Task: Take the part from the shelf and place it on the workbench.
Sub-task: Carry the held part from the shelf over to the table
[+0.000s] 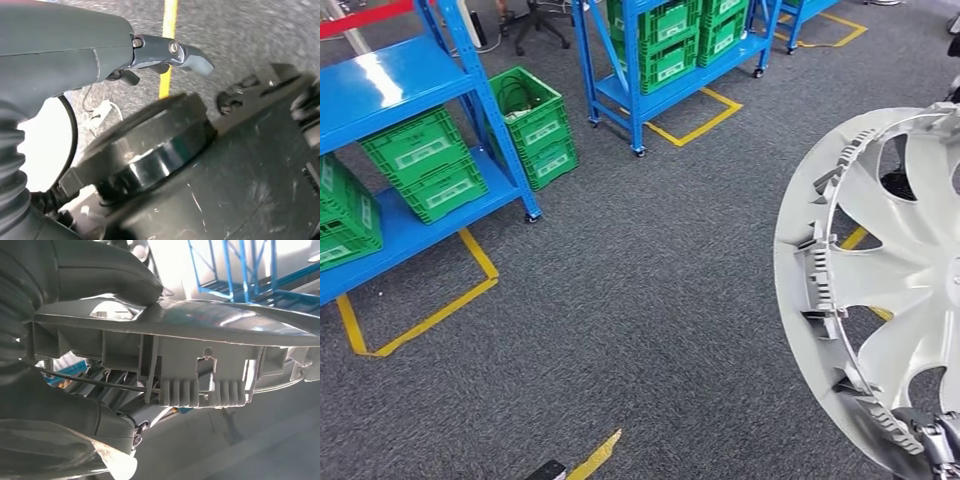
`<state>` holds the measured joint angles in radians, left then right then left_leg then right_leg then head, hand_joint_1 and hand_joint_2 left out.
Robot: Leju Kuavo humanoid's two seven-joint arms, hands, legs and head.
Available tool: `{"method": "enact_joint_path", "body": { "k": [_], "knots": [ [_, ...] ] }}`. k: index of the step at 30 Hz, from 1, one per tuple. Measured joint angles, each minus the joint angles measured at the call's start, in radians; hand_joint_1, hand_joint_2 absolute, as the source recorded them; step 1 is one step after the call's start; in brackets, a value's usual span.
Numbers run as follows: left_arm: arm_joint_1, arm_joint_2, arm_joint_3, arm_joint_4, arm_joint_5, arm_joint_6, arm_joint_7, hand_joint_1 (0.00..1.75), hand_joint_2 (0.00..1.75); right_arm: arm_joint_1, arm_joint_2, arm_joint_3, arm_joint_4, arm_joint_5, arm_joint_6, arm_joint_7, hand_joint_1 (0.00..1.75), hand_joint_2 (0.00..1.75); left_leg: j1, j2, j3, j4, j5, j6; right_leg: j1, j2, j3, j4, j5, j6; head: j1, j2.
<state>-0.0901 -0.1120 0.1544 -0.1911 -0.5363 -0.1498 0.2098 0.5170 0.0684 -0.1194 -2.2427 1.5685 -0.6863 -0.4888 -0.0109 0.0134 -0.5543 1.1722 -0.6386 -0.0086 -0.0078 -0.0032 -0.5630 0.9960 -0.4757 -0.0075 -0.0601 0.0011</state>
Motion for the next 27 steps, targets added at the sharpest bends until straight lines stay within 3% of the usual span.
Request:
{"method": "enact_joint_path", "body": {
  "k": [1,2,3,5,7,9,10,11,13,15,17,18,21,22,25,26,27],
  "knots": [
    [-0.002,0.000,0.002,0.000,0.000,-0.003,-0.001,0.00,1.75,0.000,0.000,-0.001,0.000,0.000,0.000,-0.001,1.75,1.75,0.001,-0.005,-0.026,0.063,-0.022,-0.001,0.000,0.011,0.000,0.000,0.000,-0.001,0.000,0.000],
    [-0.004,0.000,0.003,0.000,0.000,-0.005,-0.002,0.00,1.75,0.001,0.000,-0.002,0.000,0.000,0.000,-0.001,1.75,1.75,0.001,-0.007,-0.040,0.098,-0.026,-0.001,0.001,0.024,0.002,0.001,0.000,-0.001,0.000,0.000],
    [-0.005,0.000,0.005,0.000,-0.001,-0.007,-0.002,0.00,1.75,0.002,0.001,-0.004,0.000,0.000,0.000,-0.002,1.75,1.75,0.001,-0.008,-0.037,0.096,-0.010,0.001,0.001,0.037,0.003,0.001,0.000,-0.001,0.000,0.000],
    [-0.003,0.001,0.006,0.000,-0.004,-0.006,-0.002,0.00,1.75,0.003,0.001,-0.007,0.000,0.000,0.000,-0.005,1.75,1.75,0.001,-0.023,0.008,-0.011,0.068,0.007,0.001,0.064,0.006,0.002,0.000,-0.001,0.000,0.000],
    [0.001,0.001,0.007,0.000,-0.009,-0.002,-0.002,0.00,1.75,0.004,0.003,-0.011,0.000,0.000,0.000,-0.008,1.75,1.75,0.004,-0.063,0.051,-0.126,0.118,0.012,0.003,0.088,0.001,0.006,0.002,0.005,0.001,0.000],
    [0.002,0.000,0.007,0.001,-0.014,0.000,-0.002,0.00,1.75,0.006,0.006,-0.014,-0.001,0.000,0.000,-0.010,1.75,1.75,0.006,-0.082,0.062,-0.169,0.116,0.017,0.002,0.108,-0.016,0.010,0.010,0.017,0.000,0.000],
    [0.001,-0.001,0.008,0.000,-0.016,0.000,-0.002,0.00,1.75,0.008,0.007,-0.015,-0.002,0.000,0.000,-0.010,1.75,1.75,0.007,-0.074,0.062,-0.178,0.115,0.020,0.002,0.117,-0.023,0.009,0.014,0.024,0.000,0.000],
    [0.000,-0.003,0.008,0.000,-0.018,0.001,-0.003,0.00,1.75,0.011,0.008,-0.018,-0.003,0.000,0.000,-0.010,1.75,1.75,0.008,-0.065,0.061,-0.183,0.116,0.025,0.002,0.113,-0.031,0.011,0.014,0.030,0.000,0.000],
    [0.001,-0.006,0.008,0.000,-0.020,0.001,-0.005,0.00,1.75,0.014,0.010,-0.022,-0.003,0.000,0.000,-0.011,1.75,1.75,0.011,-0.042,0.061,-0.192,0.124,0.035,0.004,0.071,-0.058,0.054,-0.014,0.037,0.004,0.000],
    [0.003,-0.007,0.009,0.000,-0.021,0.001,-0.007,0.00,1.75,0.013,0.010,-0.024,-0.003,0.000,0.000,-0.010,1.75,1.75,0.010,-0.017,0.061,-0.195,0.126,0.041,0.004,0.023,-0.116,0.174,-0.075,0.043,0.008,0.000],
    [0.003,-0.006,0.009,0.000,-0.022,0.001,-0.008,0.00,1.75,0.012,0.010,-0.026,-0.003,0.000,0.000,-0.008,1.75,1.75,0.008,0.004,0.060,-0.194,0.124,0.043,0.002,0.011,-0.166,0.283,-0.118,0.048,0.008,0.000],
    [0.003,-0.006,0.009,0.000,-0.022,0.001,-0.008,0.00,1.75,0.013,0.011,-0.026,-0.003,0.000,0.000,-0.008,1.75,1.75,0.007,0.009,0.060,-0.194,0.124,0.043,0.001,0.011,-0.177,0.308,-0.126,0.050,0.008,0.000],
    [0.004,-0.006,0.009,0.000,-0.022,0.001,-0.008,0.00,1.75,0.013,0.011,-0.027,-0.003,0.001,0.000,-0.007,1.75,1.75,0.007,0.014,0.060,-0.194,0.124,0.043,0.000,0.010,-0.181,0.319,-0.126,0.051,0.008,0.000],
    [0.003,-0.006,0.009,0.000,-0.022,0.001,-0.008,0.00,1.75,0.014,0.011,-0.028,-0.003,0.001,0.000,-0.006,1.75,1.75,0.007,0.025,0.063,-0.194,0.122,0.042,-0.001,0.005,-0.158,0.278,-0.100,0.051,0.008,0.000],
    [0.004,-0.005,0.010,0.000,-0.026,0.004,-0.008,0.00,1.75,0.017,0.013,-0.030,-0.007,0.000,0.000,-0.002,1.75,1.75,-0.002,0.075,0.076,-0.189,0.106,0.026,0.005,-0.050,-0.026,0.048,-0.013,0.036,0.008,0.000],
    [0.004,-0.004,0.010,0.000,-0.027,0.004,-0.008,0.00,1.75,0.018,0.014,-0.031,-0.008,0.000,0.000,-0.002,1.75,1.75,-0.005,0.088,0.080,-0.188,0.103,0.020,0.008,-0.057,-0.007,0.014,-0.009,0.028,0.008,0.000],
    [0.004,-0.004,0.010,0.000,-0.028,0.004,-0.008,0.00,1.75,0.020,0.015,-0.033,-0.008,0.000,0.000,-0.002,1.75,1.75,-0.004,0.091,0.082,-0.188,0.099,0.015,0.006,-0.047,-0.008,0.013,-0.008,0.021,0.008,0.000]
  ]
}}
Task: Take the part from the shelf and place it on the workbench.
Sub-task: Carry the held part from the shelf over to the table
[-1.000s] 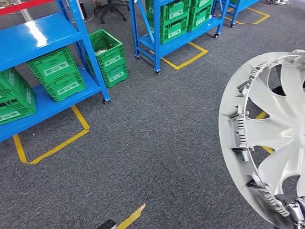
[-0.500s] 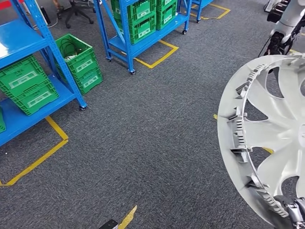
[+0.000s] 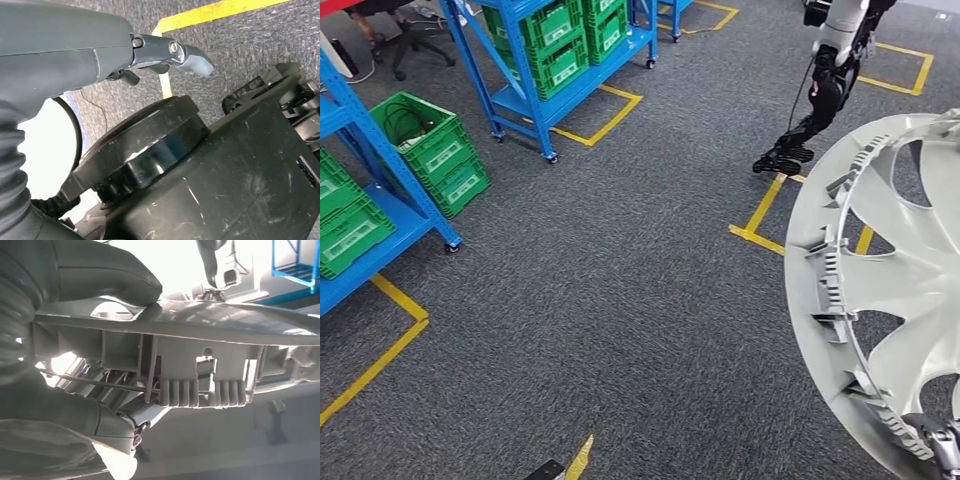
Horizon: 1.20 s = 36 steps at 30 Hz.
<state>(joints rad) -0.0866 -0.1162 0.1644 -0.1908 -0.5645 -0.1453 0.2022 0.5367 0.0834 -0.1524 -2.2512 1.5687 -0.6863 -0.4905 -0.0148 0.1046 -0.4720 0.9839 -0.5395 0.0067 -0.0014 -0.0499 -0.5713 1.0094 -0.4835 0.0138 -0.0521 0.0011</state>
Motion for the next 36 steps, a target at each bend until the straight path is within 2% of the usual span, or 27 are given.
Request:
{"method": "enact_joint_path", "body": {
  "k": [2,4,5,6,7,8,9,11,12,13,15,16,17,19,21,22,23,24,25,26,27,28,29,31,33,35,36],
  "knots": [
    [-0.001,0.000,0.000,0.000,-0.001,0.000,0.000,0.00,1.75,0.003,0.003,-0.003,-0.002,0.000,0.000,0.000,1.75,1.75,0.004,-0.033,-0.010,0.033,-0.028,-0.012,-0.004,0.020,0.000,-0.004,0.003,-0.013,-0.003,0.000],
    [-0.003,0.000,0.001,0.000,-0.001,-0.001,-0.001,0.00,1.75,0.004,0.006,-0.004,-0.004,0.000,0.000,0.000,1.75,1.75,0.008,-0.083,-0.059,0.146,-0.089,-0.020,-0.007,0.040,0.000,-0.006,0.005,-0.022,-0.006,0.000],
    [-0.005,0.000,0.003,0.000,0.000,-0.003,-0.002,0.00,1.75,0.003,0.007,-0.004,-0.004,0.000,0.000,0.000,1.75,1.75,0.009,-0.093,-0.091,0.218,-0.120,-0.021,-0.007,0.050,0.000,-0.006,0.005,-0.025,-0.006,0.000],
    [-0.007,0.000,0.004,0.000,0.001,-0.005,-0.003,0.00,1.75,0.004,0.008,-0.004,-0.004,0.000,0.000,0.000,1.75,1.75,0.009,-0.097,-0.115,0.275,-0.136,-0.022,-0.006,0.062,0.001,-0.006,0.005,-0.026,-0.006,0.000],
    [-0.009,0.000,0.006,0.000,0.002,-0.006,-0.003,0.00,1.75,0.004,0.009,-0.004,-0.004,0.000,0.000,0.000,1.75,1.75,0.009,-0.099,-0.125,0.300,-0.133,-0.021,-0.006,0.075,0.002,-0.005,0.005,-0.026,-0.006,0.000],
    [-0.009,0.000,0.007,0.000,0.002,-0.007,-0.003,0.00,1.75,0.004,0.010,-0.004,-0.004,0.000,0.000,-0.001,1.75,1.75,0.009,-0.101,-0.118,0.285,-0.108,-0.019,-0.006,0.088,0.004,-0.005,0.005,-0.026,-0.006,0.000],
    [-0.008,0.000,0.008,0.000,0.001,-0.006,-0.003,0.00,1.75,0.004,0.011,-0.004,-0.004,0.000,0.000,-0.002,1.75,1.75,0.009,-0.106,-0.097,0.235,-0.069,-0.016,-0.006,0.102,0.006,-0.005,0.005,-0.026,-0.006,0.000],
    [-0.003,0.000,0.009,0.000,-0.001,-0.003,-0.003,0.00,1.75,0.004,0.014,-0.004,-0.005,0.000,0.000,-0.005,1.75,1.75,0.011,-0.143,-0.049,0.106,0.005,-0.007,-0.006,0.127,0.005,-0.002,0.007,-0.022,-0.006,0.000],
    [-0.001,-0.001,0.010,0.000,-0.001,-0.002,-0.003,0.00,1.75,0.003,0.015,-0.004,-0.005,0.000,0.000,-0.007,1.75,1.75,0.011,-0.161,-0.033,0.059,0.020,-0.004,-0.006,0.138,0.000,0.000,0.009,-0.018,-0.006,0.000],
    [0.000,-0.001,0.010,0.000,-0.002,-0.002,-0.003,0.00,1.75,0.003,0.016,-0.004,-0.006,0.000,0.000,-0.008,1.75,1.75,0.012,-0.174,-0.025,0.031,0.021,0.000,-0.006,0.148,-0.008,0.002,0.012,-0.012,-0.006,0.000],
    [-0.001,-0.004,0.011,0.000,-0.003,-0.003,-0.003,0.00,1.75,0.005,0.019,-0.005,-0.007,0.000,0.000,-0.013,1.75,1.75,0.014,-0.164,-0.023,0.011,0.012,0.006,-0.007,0.164,-0.024,0.003,0.020,0.001,-0.006,0.000],
    [-0.002,-0.006,0.011,0.000,-0.005,-0.003,-0.003,0.00,1.75,0.007,0.021,-0.006,-0.008,0.000,0.000,-0.016,1.75,1.75,0.016,-0.153,-0.022,0.004,0.013,0.010,-0.006,0.155,-0.032,0.007,0.017,0.007,-0.005,0.000],
    [-0.001,-0.008,0.011,0.000,-0.006,-0.004,-0.003,0.00,1.75,0.007,0.022,-0.006,-0.010,0.000,0.000,-0.020,1.75,1.75,0.018,-0.142,-0.022,-0.001,0.017,0.014,-0.006,0.135,-0.044,0.025,0.005,0.012,-0.002,0.000],
    [0.000,-0.009,0.012,0.000,-0.008,-0.005,-0.003,0.00,1.75,0.005,0.023,-0.008,-0.011,0.000,0.000,-0.026,1.75,1.75,0.020,-0.117,-0.020,-0.007,0.022,0.022,-0.006,0.081,-0.091,0.120,-0.050,0.021,0.003,0.000],
    [0.001,-0.008,0.013,0.000,-0.008,-0.005,-0.003,0.00,1.75,0.004,0.024,-0.009,-0.011,0.000,0.000,-0.029,1.75,1.75,0.019,-0.091,-0.020,-0.006,0.022,0.023,-0.009,0.059,-0.149,0.247,-0.101,0.030,0.005,0.000],
    [0.001,-0.007,0.013,0.000,-0.009,-0.005,-0.003,0.00,1.75,0.004,0.025,-0.010,-0.011,0.000,0.000,-0.030,1.75,1.75,0.019,-0.078,-0.019,-0.006,0.020,0.023,-0.011,0.056,-0.163,0.279,-0.105,0.034,0.005,0.000],
    [0.001,-0.007,0.013,0.000,-0.010,-0.005,-0.003,0.00,1.75,0.005,0.025,-0.011,-0.011,0.001,0.000,-0.030,1.75,1.75,0.019,-0.065,-0.017,-0.006,0.018,0.022,-0.013,0.052,-0.159,0.273,-0.091,0.037,0.005,0.000],
    [0.001,-0.007,0.013,0.000,-0.010,-0.005,-0.003,0.00,1.75,0.006,0.025,-0.011,-0.011,0.001,0.000,-0.031,1.75,1.75,0.020,-0.054,-0.014,-0.006,0.015,0.019,-0.015,0.044,-0.133,0.226,-0.061,0.038,0.005,0.000],
    [0.001,-0.007,0.013,0.000,-0.011,-0.006,-0.003,0.00,1.75,0.006,0.025,-0.011,-0.012,0.001,0.000,-0.031,1.75,1.75,0.020,-0.044,-0.009,-0.005,0.011,0.016,-0.016,0.027,-0.094,0.153,-0.028,0.040,0.005,0.000],
    [0.001,-0.007,0.013,0.000,-0.012,-0.006,-0.003,0.00,1.75,0.005,0.025,-0.011,-0.013,0.001,0.000,-0.030,1.75,1.75,0.017,-0.035,-0.005,-0.004,0.007,0.010,-0.013,0.003,-0.055,0.086,-0.008,0.039,0.006,0.000],
    [0.001,-0.006,0.013,0.000,-0.012,-0.008,-0.003,0.00,1.75,0.005,0.026,-0.011,-0.014,0.001,0.000,-0.030,1.75,1.75,0.014,-0.027,-0.003,-0.002,0.002,0.005,-0.011,-0.013,-0.026,0.036,0.003,0.033,0.006,0.000],
    [0.002,-0.006,0.013,0.000,-0.013,-0.009,-0.004,0.00,1.75,0.005,0.026,-0.011,-0.016,0.000,0.000,-0.029,1.75,1.75,0.010,-0.019,0.000,0.000,-0.002,0.000,-0.008,-0.023,-0.012,0.013,0.003,0.026,0.005,0.000],
    [0.002,-0.005,0.013,0.000,-0.013,-0.010,-0.004,0.00,1.75,0.005,0.027,-0.012,-0.016,0.000,0.000,-0.028,1.75,1.75,0.007,-0.011,0.003,0.000,-0.004,-0.004,-0.005,-0.020,-0.009,0.010,-0.002,0.017,0.004,0.000],
    [0.001,-0.004,0.013,0.000,-0.014,-0.012,-0.004,0.00,1.75,0.008,0.030,-0.012,-0.017,0.000,0.000,-0.026,1.75,1.75,0.008,0.001,0.010,0.001,-0.012,-0.011,-0.008,0.004,-0.011,0.010,-0.002,0.002,0.003,0.000],
    [0.001,-0.004,0.013,-0.001,-0.014,-0.014,-0.004,0.00,1.75,0.009,0.033,-0.013,-0.019,0.000,0.000,-0.025,1.75,1.75,0.012,-0.033,-0.005,0.046,-0.048,-0.021,-0.011,0.024,-0.011,0.009,0.000,-0.011,-0.001,0.000],
    [-0.002,-0.004,0.014,-0.001,-0.013,-0.016,-0.005,0.00,1.75,0.009,0.034,-0.015,-0.020,0.000,0.000,-0.024,1.75,1.75,0.014,-0.081,-0.062,0.176,-0.114,-0.025,-0.012,0.045,-0.011,0.008,0.001,-0.019,-0.005,0.000],
    [-0.004,-0.004,0.015,-0.001,-0.012,-0.017,-0.006,0.00,1.75,0.008,0.035,-0.016,-0.020,-0.001,0.000,-0.024,1.75,1.75,0.014,-0.092,-0.095,0.247,-0.140,-0.025,-0.011,0.056,-0.011,0.008,0.001,-0.021,-0.006,0.000]
  ]
}}
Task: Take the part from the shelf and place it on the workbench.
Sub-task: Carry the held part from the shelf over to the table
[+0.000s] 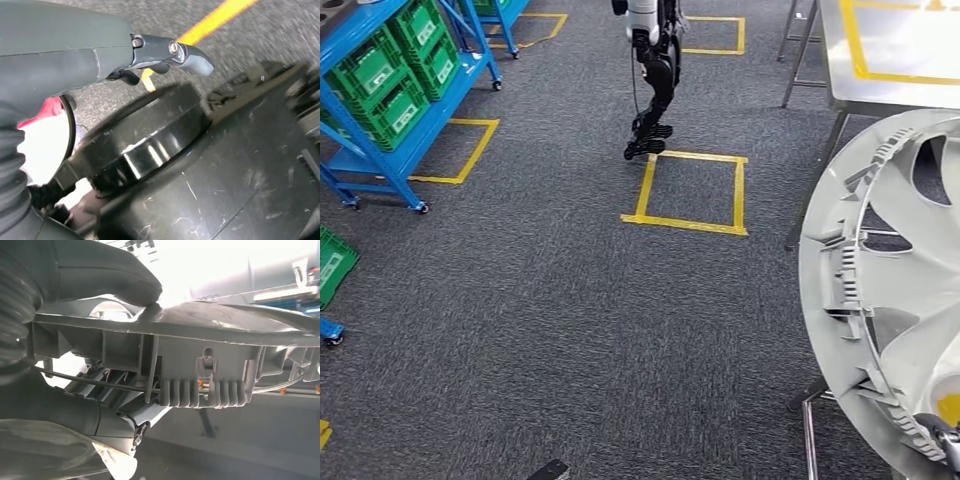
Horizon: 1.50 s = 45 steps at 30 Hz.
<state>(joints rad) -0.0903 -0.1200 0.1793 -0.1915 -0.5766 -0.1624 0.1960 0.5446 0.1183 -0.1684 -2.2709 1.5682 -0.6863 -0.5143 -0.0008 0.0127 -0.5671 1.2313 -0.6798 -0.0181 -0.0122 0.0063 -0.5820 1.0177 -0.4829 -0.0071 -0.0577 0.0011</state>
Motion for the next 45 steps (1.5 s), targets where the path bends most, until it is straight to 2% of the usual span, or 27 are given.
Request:
{"method": "enact_joint_path", "body": {
  "k": [1,2,4,6,8,10,12,14,15,17,18,19,21,23,25,27,29,31,32,33,34,36,38,40,41,43,45],
  "knots": [
    [-0.002,0.000,0.001,0.000,0.001,-0.001,0.000,0.00,1.75,0.000,0.001,-0.001,0.000,0.000,0.000,0.000,1.75,1.75,-0.001,-0.004,-0.021,0.046,-0.008,0.002,0.001,0.012,0.001,0.000,0.000,-0.001,0.000,0.000],
    [-0.004,0.000,0.002,0.000,0.001,-0.001,-0.001,0.00,1.75,0.000,0.001,-0.001,0.000,0.000,0.000,0.000,1.75,1.75,-0.002,-0.007,-0.026,0.054,0.005,0.006,0.003,0.026,0.003,0.000,0.000,-0.001,0.000,0.000],
    [-0.002,0.000,0.003,0.000,0.000,0.000,0.000,0.00,1.75,0.001,0.001,-0.001,0.000,0.001,0.000,-0.001,1.75,1.75,-0.006,-0.021,0.010,-0.041,0.084,0.019,0.006,0.053,0.008,0.000,0.000,-0.001,0.000,0.000],
    [0.003,0.000,0.003,0.000,-0.001,0.002,0.000,0.00,1.75,0.000,0.002,-0.002,0.000,0.001,0.000,-0.001,1.75,1.75,-0.006,-0.069,0.052,-0.161,0.147,0.035,0.007,0.078,0.006,0.002,0.002,0.003,0.001,0.000],
    [0.005,0.000,0.003,0.000,-0.001,0.002,0.000,0.00,1.75,0.000,0.002,-0.002,0.000,0.001,0.000,-0.001,1.75,1.75,-0.008,-0.095,0.066,-0.211,0.153,0.043,0.004,0.098,-0.008,0.004,0.009,0.014,0.001,0.000],
    [0.004,-0.003,0.004,0.000,-0.002,0.002,0.000,0.00,1.75,0.003,0.003,-0.003,-0.001,0.001,0.000,-0.001,1.75,1.75,-0.005,-0.075,0.068,-0.231,0.151,0.045,0.001,0.112,-0.023,0.005,0.016,0.027,0.000,0.000],
    [0.004,-0.007,0.004,0.000,-0.004,0.002,0.000,0.00,1.75,0.007,0.004,-0.004,-0.002,0.001,0.000,-0.002,1.75,1.75,0.002,-0.052,0.071,-0.248,0.158,0.048,0.005,0.082,-0.045,0.034,-0.005,0.037,0.006,0.000],
    [0.005,-0.007,0.004,0.000,-0.006,0.002,0.000,0.00,1.75,0.004,0.004,-0.005,-0.004,0.001,0.000,-0.002,1.75,1.75,0.004,-0.025,0.072,-0.254,0.162,0.051,0.005,0.026,-0.094,0.137,-0.062,0.047,0.014,0.000],
    [0.006,-0.007,0.004,0.000,-0.007,0.002,0.000,0.00,1.75,0.002,0.004,-0.005,-0.004,0.001,0.000,-0.002,1.75,1.75,0.004,-0.011,0.072,-0.254,0.162,0.052,0.003,0.009,-0.123,0.202,-0.090,0.052,0.016,0.000],
    [0.006,-0.006,0.004,0.000,-0.009,0.001,0.000,0.00,1.75,0.003,0.004,-0.005,-0.004,0.001,0.000,-0.002,1.75,1.75,0.003,0.017,0.073,-0.253,0.160,0.050,-0.001,-0.004,-0.149,0.267,-0.102,0.059,0.015,0.000],
    [0.005,-0.005,0.004,0.000,-0.010,0.002,0.000,0.00,1.75,0.004,0.004,-0.005,-0.004,0.001,0.000,-0.002,1.75,1.75,0.003,0.029,0.075,-0.253,0.158,0.049,-0.002,-0.009,-0.134,0.242,-0.081,0.061,0.015,0.000],
    [0.005,-0.005,0.004,0.000,-0.010,0.002,0.000,0.00,1.75,0.005,0.004,-0.005,-0.004,0.001,0.000,-0.002,1.75,1.75,0.003,0.040,0.078,-0.253,0.156,0.046,-0.003,-0.018,-0.100,0.183,-0.049,0.062,0.016,0.000],
    [0.005,-0.004,0.004,0.000,-0.012,0.002,0.000,0.00,1.75,0.004,0.004,-0.005,-0.004,0.001,0.000,-0.001,1.75,1.75,0.000,0.058,0.085,-0.250,0.148,0.038,0.000,-0.059,-0.023,0.051,-0.009,0.057,0.016,0.000],
    [0.006,-0.003,0.004,0.000,-0.013,0.001,0.000,0.00,1.75,0.004,0.004,-0.005,-0.005,0.001,0.000,0.000,1.75,1.75,-0.007,0.073,0.090,-0.247,0.141,0.028,0.005,-0.078,0.008,-0.001,-0.009,0.040,0.014,0.000],
    [0.005,-0.002,0.004,0.000,-0.015,0.001,-0.001,0.00,1.75,0.008,0.004,-0.006,-0.005,0.000,0.000,0.001,1.75,1.75,-0.010,0.087,0.094,-0.246,0.135,0.020,0.005,-0.058,0.007,-0.001,-0.008,0.023,0.013,0.000],
    [0.005,-0.001,0.004,0.000,-0.018,0.000,-0.004,0.00,1.75,0.013,0.006,-0.007,-0.006,0.000,0.000,0.001,1.75,1.75,-0.007,0.061,0.088,-0.218,0.106,0.010,0.002,-0.039,0.006,-0.003,-0.006,0.011,0.009,0.000],
    [0.004,-0.001,0.005,0.000,-0.019,-0.003,-0.010,0.00,1.75,0.014,0.007,-0.008,-0.006,0.000,0.000,0.000,1.75,1.75,-0.003,0.012,0.045,-0.111,0.045,0.003,0.000,-0.020,0.006,-0.005,-0.004,0.001,0.003,0.000],
    [0.002,-0.001,0.008,0.000,-0.017,-0.008,-0.014,0.00,1.75,0.014,0.008,-0.009,-0.006,0.001,0.000,-0.003,1.75,1.75,-0.003,-0.004,-0.012,0.019,-0.005,0.002,0.002,0.002,0.007,-0.004,-0.004,-0.004,0.002,0.000],
    [0.000,-0.001,0.009,0.000,-0.017,-0.010,-0.014,0.00,1.75,0.014,0.008,-0.009,-0.006,0.001,0.000,-0.005,1.75,1.75,-0.004,-0.006,-0.024,0.047,-0.003,0.004,0.003,0.015,0.008,-0.004,-0.004,-0.004,0.002,0.000],
    [-0.001,-0.001,0.010,0.000,-0.016,-0.011,-0.015,0.00,1.75,0.014,0.008,-0.009,-0.006,0.001,0.000,-0.006,1.75,1.75,-0.004,-0.008,-0.019,0.036,0.019,0.008,0.004,0.028,0.010,-0.004,-0.004,-0.005,0.002,0.000],
    [0.000,-0.001,0.010,0.000,-0.017,-0.011,-0.014,0.00,1.75,0.015,0.009,-0.010,-0.006,0.001,0.000,-0.008,1.75,1.75,-0.005,-0.014,0.000,-0.011,0.058,0.013,0.005,0.042,0.013,-0.004,-0.004,-0.005,0.001,0.000],
    [0.004,-0.001,0.011,0.000,-0.018,-0.009,-0.014,0.00,1.75,0.015,0.011,-0.010,-0.007,0.001,0.000,-0.009,1.75,1.75,-0.005,-0.051,0.047,-0.137,0.133,0.027,0.007,0.068,0.013,-0.003,-0.003,-0.003,0.003,0.000],
    [0.008,-0.001,0.011,0.000,-0.019,-0.006,-0.014,0.00,1.75,0.015,0.013,-0.010,-0.008,0.001,0.000,-0.010,1.75,1.75,-0.005,-0.079,0.069,-0.206,0.156,0.037,0.006,0.089,0.003,0.000,0.002,0.006,0.004,0.000],
    [0.006,-0.003,0.011,0.000,-0.020,-0.004,-0.014,0.00,1.75,0.018,0.015,-0.012,-0.008,0.001,0.000,-0.010,1.75,1.75,-0.003,-0.071,0.072,-0.227,0.150,0.041,0.004,0.107,-0.011,0.000,0.011,0.020,0.003,0.000],
    [0.005,-0.005,0.011,0.000,-0.020,-0.004,-0.014,0.00,1.75,0.022,0.016,-0.013,-0.009,0.001,0.000,-0.010,1.75,1.75,-0.001,-0.061,0.073,-0.236,0.150,0.043,0.004,0.106,-0.019,0.002,0.009,0.025,0.003,0.000],
    [0.006,-0.008,0.012,0.000,-0.020,-0.003,-0.013,0.00,1.75,0.025,0.017,-0.014,-0.011,0.001,0.000,-0.010,1.75,1.75,0.006,-0.039,0.075,-0.252,0.157,0.049,0.006,0.071,-0.047,0.046,-0.020,0.033,0.009,0.000],
    [0.008,-0.008,0.012,0.000,-0.020,-0.002,-0.013,0.00,1.75,0.023,0.017,-0.015,-0.012,0.001,0.000,-0.010,1.75,1.75,0.007,-0.015,0.076,-0.256,0.160,0.053,0.002,0.019,-0.106,0.165,-0.077,0.043,0.014,0.000]
  ]
}}
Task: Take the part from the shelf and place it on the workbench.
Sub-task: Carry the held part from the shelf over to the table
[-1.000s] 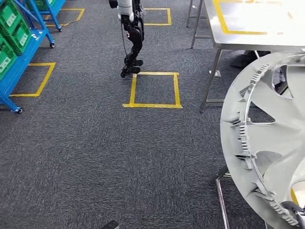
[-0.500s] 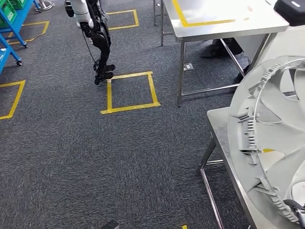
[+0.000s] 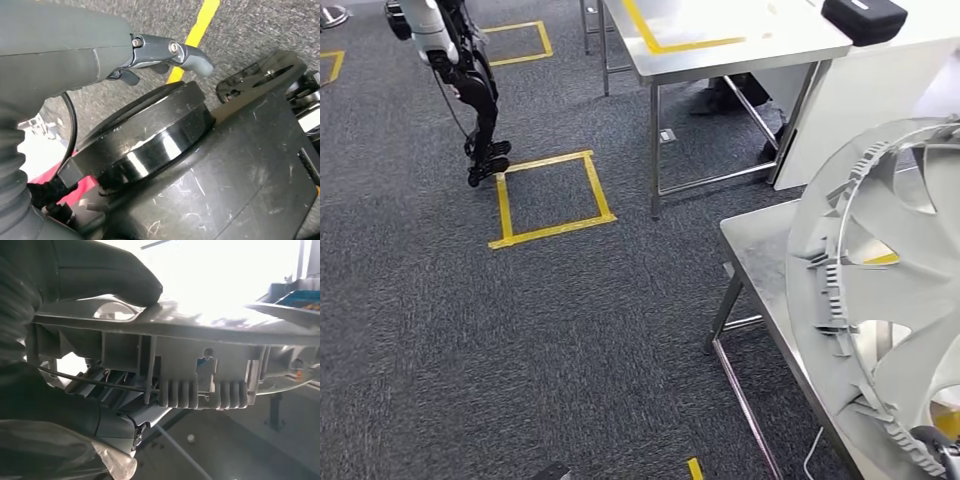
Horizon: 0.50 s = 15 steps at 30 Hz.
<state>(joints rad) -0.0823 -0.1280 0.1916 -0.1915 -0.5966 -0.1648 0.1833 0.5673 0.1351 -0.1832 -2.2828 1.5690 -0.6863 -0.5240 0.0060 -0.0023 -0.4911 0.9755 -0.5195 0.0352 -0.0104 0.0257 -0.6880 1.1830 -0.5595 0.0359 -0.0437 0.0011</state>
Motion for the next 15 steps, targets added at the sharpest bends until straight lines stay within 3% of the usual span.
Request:
{"method": "enact_joint_path", "body": {
  "k": [2,3,5,7,8,10,11,13,15],
  "knots": [
    [0.001,0.002,0.001,0.000,0.000,0.000,0.000,0.00,1.75,0.000,0.000,0.000,0.000,0.000,0.000,0.000,1.75,1.75,0.000,0.027,0.000,0.000,-0.002,-0.001,-0.006,-0.020,-0.045,0.098,-0.027,0.011,0.000,0.000],
    [0.001,0.002,0.001,0.000,-0.001,-0.001,0.001,0.00,1.75,0.002,0.001,-0.001,0.000,0.000,0.000,0.000,1.75,1.75,0.000,0.040,0.002,0.000,-0.003,-0.002,-0.008,-0.025,-0.042,0.096,-0.015,0.014,0.000,0.000],
    [0.000,0.004,0.002,0.000,-0.006,-0.002,0.001,0.00,1.75,0.007,0.002,-0.004,-0.001,0.000,0.000,0.000,1.75,1.75,0.000,0.061,0.008,0.001,-0.009,-0.009,-0.011,-0.047,0.023,-0.015,0.043,0.017,0.000,0.000],
    [0.000,0.006,0.002,0.000,-0.011,-0.002,0.002,0.00,1.75,0.009,0.005,-0.006,-0.004,0.000,0.000,0.000,1.75,1.75,-0.005,0.079,0.015,0.003,-0.017,-0.020,-0.007,-0.087,0.095,-0.136,0.074,0.011,0.000,0.000],
    [0.000,0.007,0.002,0.000,-0.013,-0.002,0.003,0.00,1.75,0.010,0.008,-0.007,-0.006,0.000,0.000,0.001,1.75,1.75,-0.009,0.087,0.017,0.005,-0.020,-0.025,-0.004,-0.098,0.112,-0.164,0.075,0.005,-0.001,0.000],
    [-0.001,0.008,0.003,0.000,-0.016,-0.004,0.003,0.00,1.75,0.015,0.013,-0.010,-0.009,0.000,0.000,0.002,1.75,1.75,-0.011,0.103,0.023,0.005,-0.023,-0.034,-0.001,-0.085,0.112,-0.168,0.072,-0.011,-0.002,0.000],
    [-0.002,0.009,0.003,0.000,-0.018,-0.005,0.003,0.00,1.75,0.018,0.015,-0.013,-0.010,0.000,0.000,0.003,1.75,1.75,-0.010,0.103,0.025,0.007,-0.027,-0.040,-0.002,-0.075,0.111,-0.170,0.073,-0.017,-0.003,0.000],
    [-0.002,0.010,0.003,0.000,-0.021,-0.009,0.003,0.00,1.75,0.024,0.021,-0.018,-0.015,0.000,0.000,0.004,1.75,1.75,-0.005,0.067,0.012,0.049,-0.062,-0.050,-0.006,-0.056,0.111,-0.173,0.076,-0.032,-0.006,0.000],
    [-0.004,0.011,0.004,0.000,-0.021,-0.013,0.002,0.00,1.75,0.027,0.025,-0.020,-0.018,0.000,0.000,0.006,1.75,1.75,-0.002,0.021,-0.039,0.168,-0.127,-0.055,-0.006,-0.036,0.110,-0.174,0.077,-0.041,-0.010,0.000]
  ]
}}
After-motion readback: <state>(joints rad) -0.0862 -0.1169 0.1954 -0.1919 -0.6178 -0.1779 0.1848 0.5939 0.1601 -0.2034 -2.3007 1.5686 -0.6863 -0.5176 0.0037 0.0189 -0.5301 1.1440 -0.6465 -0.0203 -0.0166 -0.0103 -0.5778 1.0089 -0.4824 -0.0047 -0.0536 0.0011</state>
